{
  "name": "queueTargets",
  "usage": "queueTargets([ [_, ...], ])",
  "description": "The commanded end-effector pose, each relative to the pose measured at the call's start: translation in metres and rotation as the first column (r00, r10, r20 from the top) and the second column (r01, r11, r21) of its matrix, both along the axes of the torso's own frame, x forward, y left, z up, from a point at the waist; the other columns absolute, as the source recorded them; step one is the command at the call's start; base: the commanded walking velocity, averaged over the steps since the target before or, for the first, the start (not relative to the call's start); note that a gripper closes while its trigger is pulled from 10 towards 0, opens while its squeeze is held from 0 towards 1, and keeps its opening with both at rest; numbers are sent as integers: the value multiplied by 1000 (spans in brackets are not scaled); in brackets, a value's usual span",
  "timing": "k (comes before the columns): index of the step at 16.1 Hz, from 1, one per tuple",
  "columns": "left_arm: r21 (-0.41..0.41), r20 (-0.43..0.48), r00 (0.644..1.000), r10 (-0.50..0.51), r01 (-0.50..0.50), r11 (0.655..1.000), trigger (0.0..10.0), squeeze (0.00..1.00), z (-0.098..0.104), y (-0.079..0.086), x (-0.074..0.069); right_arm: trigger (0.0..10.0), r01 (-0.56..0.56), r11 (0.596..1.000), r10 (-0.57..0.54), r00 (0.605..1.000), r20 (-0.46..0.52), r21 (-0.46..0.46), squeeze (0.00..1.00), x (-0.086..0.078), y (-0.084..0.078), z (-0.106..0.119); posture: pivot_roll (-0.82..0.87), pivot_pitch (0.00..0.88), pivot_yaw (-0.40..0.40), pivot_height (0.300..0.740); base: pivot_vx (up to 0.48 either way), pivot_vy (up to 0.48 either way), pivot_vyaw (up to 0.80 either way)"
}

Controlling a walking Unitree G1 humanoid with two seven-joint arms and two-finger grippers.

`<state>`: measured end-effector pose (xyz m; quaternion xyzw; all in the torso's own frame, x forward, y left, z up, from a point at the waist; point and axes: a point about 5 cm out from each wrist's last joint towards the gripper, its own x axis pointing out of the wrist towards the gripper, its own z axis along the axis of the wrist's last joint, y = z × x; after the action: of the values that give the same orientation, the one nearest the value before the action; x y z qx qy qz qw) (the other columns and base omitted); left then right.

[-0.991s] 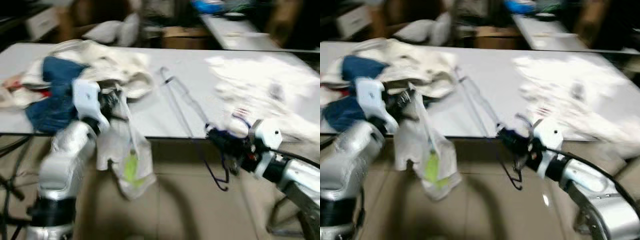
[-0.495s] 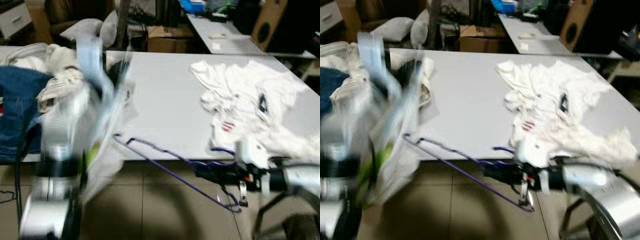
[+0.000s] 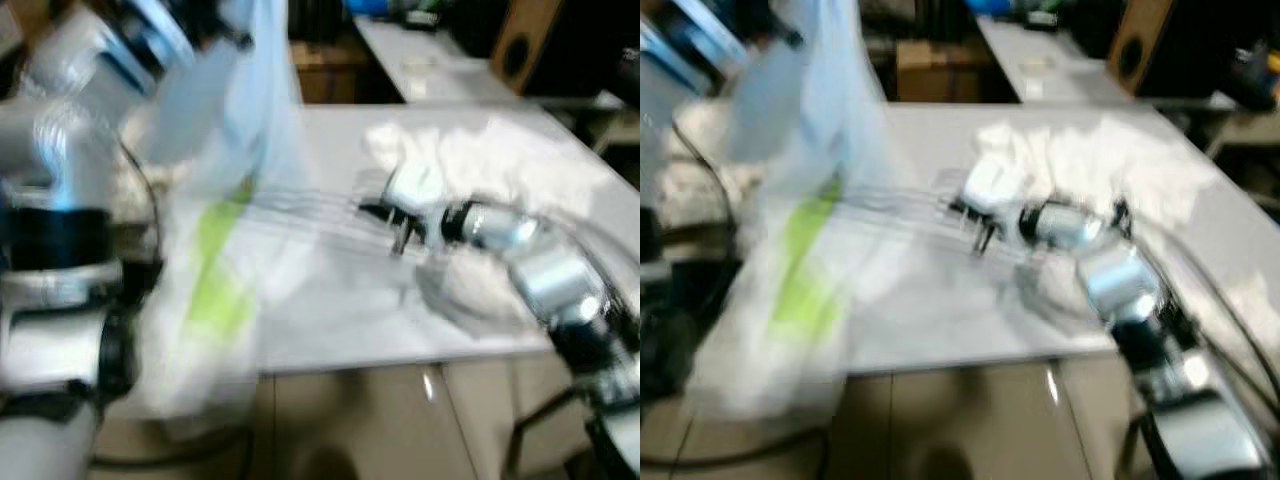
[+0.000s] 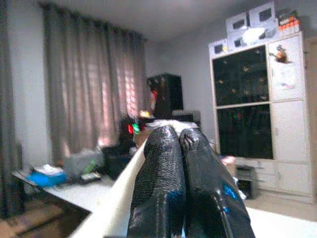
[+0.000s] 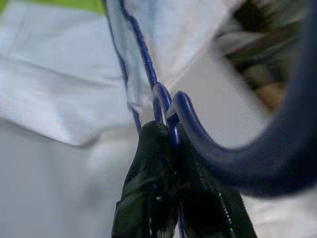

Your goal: Hang hanger

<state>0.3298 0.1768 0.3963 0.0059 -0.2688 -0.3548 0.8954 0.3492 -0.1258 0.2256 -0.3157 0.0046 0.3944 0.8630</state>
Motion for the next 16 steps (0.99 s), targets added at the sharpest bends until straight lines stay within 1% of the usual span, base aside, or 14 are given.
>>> queueTargets([
  [1,-17,58,996,67,-66,998,10000,0,13,27,-12,10000,39,997,-53,978,200,73,0,11,-2,40,128,0,-59,740,420,0,0],
  [3,-13,69,988,140,-140,990,10000,0,16,50,-19,10000,13,991,-55,948,314,135,0,15,0,68,132,0,-65,740,418,0,0],
  [4,-32,55,976,210,-209,977,10000,0,7,70,-29,10000,-63,984,-5,925,379,168,0,9,6,80,133,0,-72,740,409,0,0],
  [6,-44,28,971,239,-238,970,10000,0,-3,80,-36,10000,-111,977,27,912,409,181,0,6,12,79,133,0,-72,740,407,0,0],
  [7,30,-63,965,256,-254,967,10000,0,-44,76,-39,10000,-205,973,162,931,326,103,0,-2,21,53,131,0,-69,740,0,0,0],
  [8,115,-157,944,291,-275,955,10000,0,-81,72,-41,10000,-297,954,281,933,227,37,0,-13,26,30,130,0,-66,740,0,0,0],
  [9,227,-263,900,348,-293,929,10000,0,-117,70,-40,10000,-362,932,358,924,138,6,0,-23,27,12,127,0,-63,740,0,0,0],
  [10,395,-371,815,445,-295,870,10000,0,-157,72,-43,10000,-421,907,422,906,45,-16,0,-36,25,-4,124,0,-60,740,0,0,0],
  [11,488,-435,748,501,-272,829,10000,0,-180,76,-48,10000,-440,898,440,898,-6,-11,0,-42,21,-12,122,0,-57,740,0,0,0],
  [12,543,-438,715,545,-272,794,10000,0,-188,81,-51,10000,-445,896,444,896,-22,-4,0,-44,18,-14,122,0,-57,740,0,0,0],
  [13,636,-417,632,653,-310,706,10000,0,-200,100,-55,10000,-442,896,443,895,-53,27,0,-52,8,-17,121,0,-55,740,0,0,0],
  [14,653,-405,621,671,-317,688,10000,0,-200,104,-56,10000,-439,898,441,896,-57,33,0,-54,5,-17,121,0,-55,740,0,0,0],
  [15,675,-398,619,677,-302,673,10000,1000,-194,111,-60,10000,-439,897,442,893,-81,57,0,-60,-1,-16,120,0,-50,740,0,0,0],
  [16,662,-432,639,637,-255,705,10000,1000,-186,110,-63,10000,-439,895,445,890,-101,76,0,-65,-7,-15,120,0,-50,740,0,0,0],
])
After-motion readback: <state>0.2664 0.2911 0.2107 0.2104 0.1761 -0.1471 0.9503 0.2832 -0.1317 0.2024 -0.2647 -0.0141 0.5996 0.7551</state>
